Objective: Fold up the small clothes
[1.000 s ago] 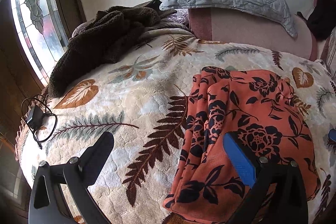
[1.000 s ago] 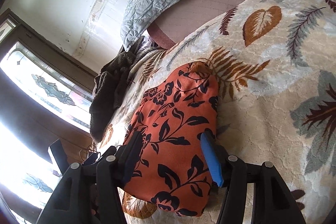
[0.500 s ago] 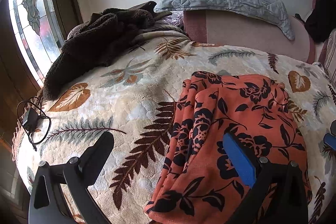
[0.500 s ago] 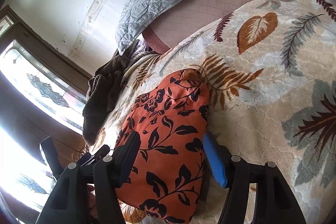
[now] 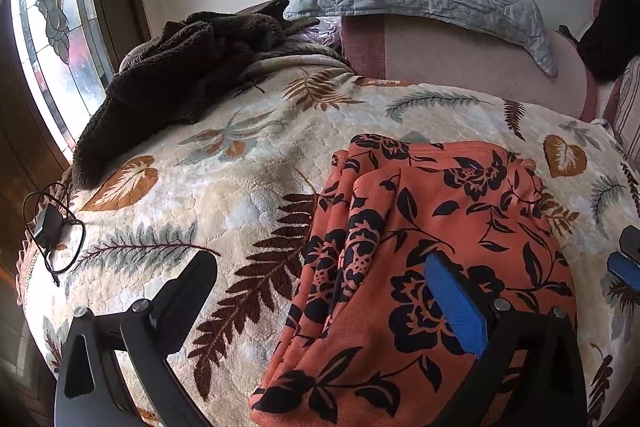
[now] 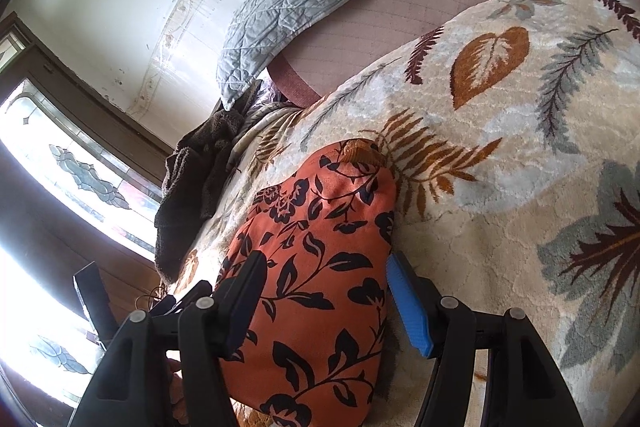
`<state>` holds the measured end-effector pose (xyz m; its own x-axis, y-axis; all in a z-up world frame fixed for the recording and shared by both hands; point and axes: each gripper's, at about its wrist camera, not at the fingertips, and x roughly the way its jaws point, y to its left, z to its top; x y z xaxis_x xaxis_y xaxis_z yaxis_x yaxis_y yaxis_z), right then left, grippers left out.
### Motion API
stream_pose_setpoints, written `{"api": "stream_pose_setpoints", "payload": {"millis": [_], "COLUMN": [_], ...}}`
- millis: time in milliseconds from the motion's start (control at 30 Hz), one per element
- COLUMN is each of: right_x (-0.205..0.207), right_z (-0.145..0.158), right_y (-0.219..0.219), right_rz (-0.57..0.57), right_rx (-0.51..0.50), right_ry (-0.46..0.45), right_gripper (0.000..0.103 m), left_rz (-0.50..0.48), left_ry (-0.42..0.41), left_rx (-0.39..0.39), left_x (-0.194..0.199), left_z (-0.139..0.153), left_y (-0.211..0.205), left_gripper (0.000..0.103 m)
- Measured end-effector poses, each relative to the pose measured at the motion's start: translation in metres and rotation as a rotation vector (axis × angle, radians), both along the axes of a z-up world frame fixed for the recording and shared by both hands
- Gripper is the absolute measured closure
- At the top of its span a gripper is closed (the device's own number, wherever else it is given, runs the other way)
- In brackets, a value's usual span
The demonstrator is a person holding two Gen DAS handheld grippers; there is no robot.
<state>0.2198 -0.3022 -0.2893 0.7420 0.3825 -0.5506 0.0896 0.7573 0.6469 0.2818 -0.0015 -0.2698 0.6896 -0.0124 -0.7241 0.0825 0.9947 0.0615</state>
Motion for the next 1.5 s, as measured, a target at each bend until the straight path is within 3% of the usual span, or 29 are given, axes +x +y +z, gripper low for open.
{"api": "stream_pose_setpoints", "payload": {"millis": [1233,1333,1433,1500], "right_x": [0.045,0.058,0.078,0.081], "right_z": [-0.02,-0.03,-0.06,-0.064], "right_y": [0.004,0.012,0.016,0.012], "right_rz": [0.018,0.031,0.08,0.06], "right_rx": [0.037,-0.004,0.052,0.094], "right_ry": [0.049,0.107,0.253,0.263], "right_gripper": [0.037,0.037,0.036,0.036], "left_rz": [-0.007,-0.006,-0.011,-0.011], "left_ry": [0.067,0.079,0.113,0.116], "left_rx": [-0.006,0.01,0.034,0.03], "left_x": [0.015,0.017,0.019,0.019], "left_z": [-0.021,-0.027,-0.037,-0.039], "left_y": [-0.018,-0.02,-0.023,-0.023], "left_gripper": [0.0,0.0,0.0,0.0]}}
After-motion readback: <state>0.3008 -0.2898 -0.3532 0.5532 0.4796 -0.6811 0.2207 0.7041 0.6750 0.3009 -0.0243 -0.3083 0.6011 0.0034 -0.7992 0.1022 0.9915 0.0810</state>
